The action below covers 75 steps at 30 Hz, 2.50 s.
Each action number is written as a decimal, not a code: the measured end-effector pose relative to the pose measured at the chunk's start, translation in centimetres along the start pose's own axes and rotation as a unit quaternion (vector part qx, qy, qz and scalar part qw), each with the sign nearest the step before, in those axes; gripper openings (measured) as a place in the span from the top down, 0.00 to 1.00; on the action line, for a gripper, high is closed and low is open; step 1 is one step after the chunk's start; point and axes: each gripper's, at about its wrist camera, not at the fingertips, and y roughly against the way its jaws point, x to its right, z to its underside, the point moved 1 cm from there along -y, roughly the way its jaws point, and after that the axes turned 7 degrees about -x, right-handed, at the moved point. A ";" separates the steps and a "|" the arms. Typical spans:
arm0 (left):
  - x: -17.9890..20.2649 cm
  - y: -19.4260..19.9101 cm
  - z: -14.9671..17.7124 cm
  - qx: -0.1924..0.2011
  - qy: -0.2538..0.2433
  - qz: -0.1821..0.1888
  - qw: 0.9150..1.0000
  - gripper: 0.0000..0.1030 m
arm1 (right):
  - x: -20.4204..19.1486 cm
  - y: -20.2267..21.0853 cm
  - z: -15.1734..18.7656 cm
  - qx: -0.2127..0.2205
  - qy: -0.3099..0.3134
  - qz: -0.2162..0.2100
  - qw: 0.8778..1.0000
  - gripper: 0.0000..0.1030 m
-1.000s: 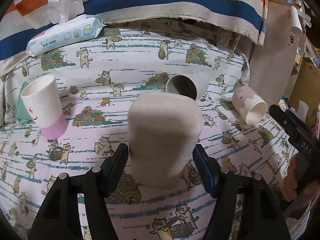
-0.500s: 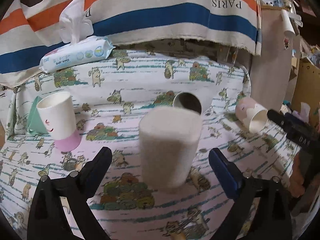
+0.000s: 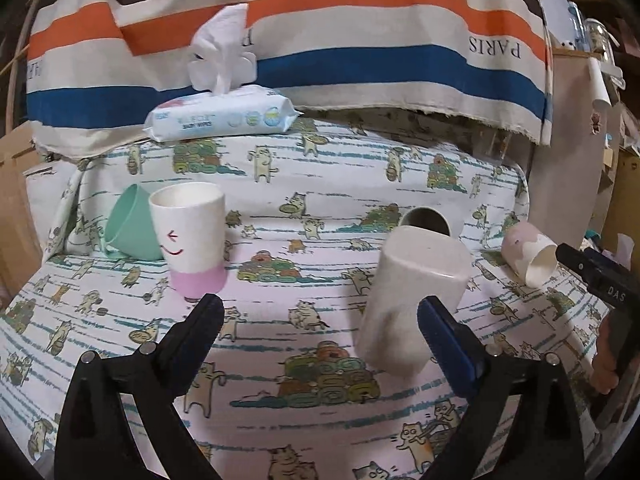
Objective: Flip cup upside down
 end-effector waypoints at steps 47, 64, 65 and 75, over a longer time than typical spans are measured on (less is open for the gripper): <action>0.8 1.2 0.4 0.032 -0.013 -0.055 0.998 0.00 | -2.5 0.1 0.4 -0.018 0.055 -0.077 0.995 0.00; 0.4 0.9 0.3 0.022 -0.004 -0.056 0.998 0.00 | -2.4 0.0 0.4 -0.018 0.055 -0.076 0.995 0.00; 0.4 0.9 0.3 0.022 -0.004 -0.056 0.998 0.00 | -2.4 0.0 0.4 -0.018 0.055 -0.076 0.995 0.00; 0.3 0.8 0.3 0.022 -0.004 -0.056 0.998 0.00 | -2.4 0.1 0.4 -0.018 0.055 -0.077 0.995 0.00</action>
